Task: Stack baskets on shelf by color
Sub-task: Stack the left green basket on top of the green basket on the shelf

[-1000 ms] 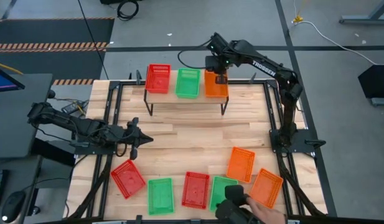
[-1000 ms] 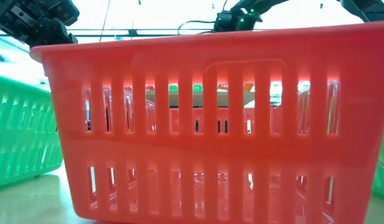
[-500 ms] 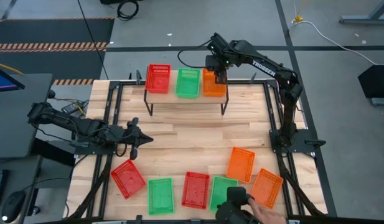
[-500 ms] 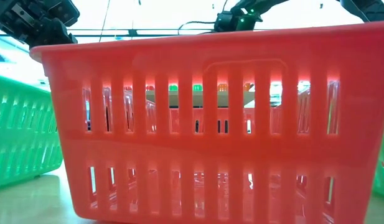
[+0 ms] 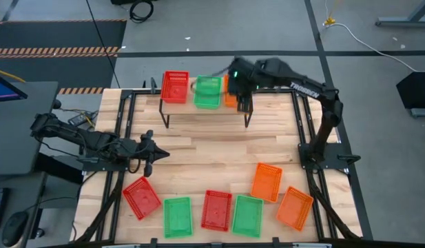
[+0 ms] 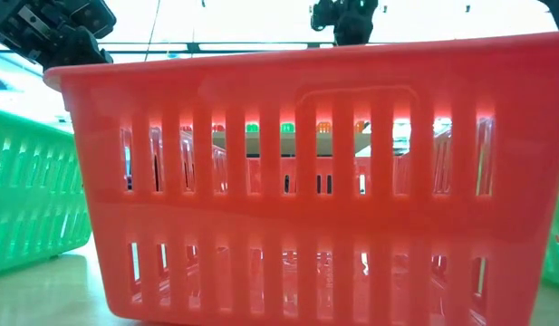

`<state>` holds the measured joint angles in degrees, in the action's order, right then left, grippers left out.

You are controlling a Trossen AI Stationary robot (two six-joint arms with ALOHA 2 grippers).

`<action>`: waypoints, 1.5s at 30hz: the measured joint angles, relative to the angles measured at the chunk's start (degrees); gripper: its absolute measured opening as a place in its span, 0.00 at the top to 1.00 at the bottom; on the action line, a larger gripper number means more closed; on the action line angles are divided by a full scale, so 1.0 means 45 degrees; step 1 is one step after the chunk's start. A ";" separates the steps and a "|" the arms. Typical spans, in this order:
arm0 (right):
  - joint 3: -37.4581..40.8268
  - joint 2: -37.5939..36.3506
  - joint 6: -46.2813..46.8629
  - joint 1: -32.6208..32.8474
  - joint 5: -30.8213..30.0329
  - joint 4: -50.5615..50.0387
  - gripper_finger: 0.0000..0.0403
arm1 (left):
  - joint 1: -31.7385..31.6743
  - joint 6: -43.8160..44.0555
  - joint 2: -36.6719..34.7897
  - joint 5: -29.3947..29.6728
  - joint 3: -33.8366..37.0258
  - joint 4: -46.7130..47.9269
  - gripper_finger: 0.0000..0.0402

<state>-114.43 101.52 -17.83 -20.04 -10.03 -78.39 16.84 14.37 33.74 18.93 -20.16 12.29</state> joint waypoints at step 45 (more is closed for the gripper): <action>0.6554 0.0136 1.4278 1.3449 0.0495 0.6905 0.52 | 0.6755 0.0229 0.8393 -0.0272 -0.4074 -0.5491 0.89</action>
<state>-84.94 102.13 46.42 40.48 -7.80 -47.32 47.24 15.40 71.51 17.71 -38.50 -12.41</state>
